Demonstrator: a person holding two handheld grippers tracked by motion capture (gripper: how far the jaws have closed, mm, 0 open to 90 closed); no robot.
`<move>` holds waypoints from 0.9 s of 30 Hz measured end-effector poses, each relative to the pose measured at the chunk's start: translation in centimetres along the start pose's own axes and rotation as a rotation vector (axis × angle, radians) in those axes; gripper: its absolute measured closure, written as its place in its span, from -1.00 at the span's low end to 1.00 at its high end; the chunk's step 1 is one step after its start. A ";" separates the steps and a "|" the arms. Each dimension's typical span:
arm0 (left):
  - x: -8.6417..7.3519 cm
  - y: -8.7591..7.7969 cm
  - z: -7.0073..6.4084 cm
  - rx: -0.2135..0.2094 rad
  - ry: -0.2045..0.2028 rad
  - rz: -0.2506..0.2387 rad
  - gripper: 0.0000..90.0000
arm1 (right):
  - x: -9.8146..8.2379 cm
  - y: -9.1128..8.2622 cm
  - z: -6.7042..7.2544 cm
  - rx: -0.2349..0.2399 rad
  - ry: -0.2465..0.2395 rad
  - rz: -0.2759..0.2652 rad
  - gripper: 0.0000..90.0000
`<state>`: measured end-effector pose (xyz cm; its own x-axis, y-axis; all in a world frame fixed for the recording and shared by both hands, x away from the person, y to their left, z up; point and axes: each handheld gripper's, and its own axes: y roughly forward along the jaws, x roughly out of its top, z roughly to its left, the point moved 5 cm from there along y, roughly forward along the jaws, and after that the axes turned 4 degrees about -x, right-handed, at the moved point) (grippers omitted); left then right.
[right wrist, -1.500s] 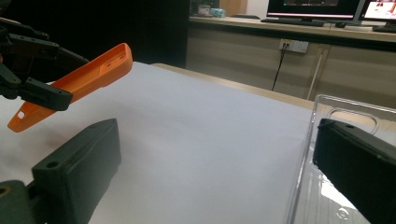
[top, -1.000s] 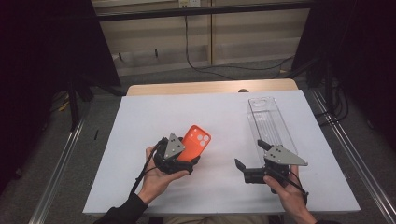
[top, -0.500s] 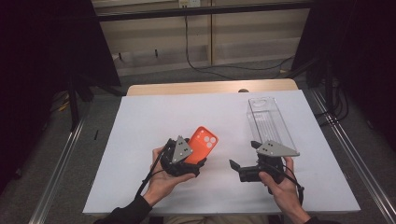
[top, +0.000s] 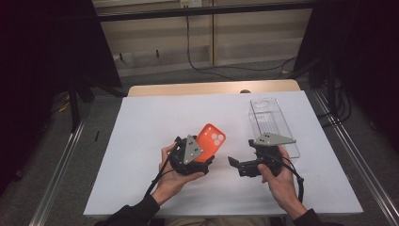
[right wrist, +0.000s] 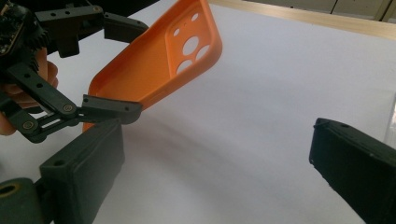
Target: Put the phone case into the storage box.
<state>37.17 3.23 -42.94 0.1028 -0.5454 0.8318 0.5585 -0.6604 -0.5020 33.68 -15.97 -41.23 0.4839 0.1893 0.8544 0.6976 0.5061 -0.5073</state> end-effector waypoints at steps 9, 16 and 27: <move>-0.6 0.4 -1.3 0.002 0.027 -0.012 -0.67 | 0.4 0.8 0.2 0.015 0.003 0.018 -0.90; -0.5 0.4 -1.9 0.003 0.036 -0.025 -0.67 | 0.9 1.4 0.0 -0.016 0.046 0.046 -0.81; -0.2 0.2 -2.3 0.012 0.047 -0.053 -0.67 | 1.5 1.5 0.4 -0.023 0.075 0.050 -0.52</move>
<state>35.39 2.01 -43.80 0.0337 -0.5337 0.8450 0.5717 -0.6832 -0.4543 35.23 -14.56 -40.66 0.5557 0.1500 0.8178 0.6831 0.4784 -0.5519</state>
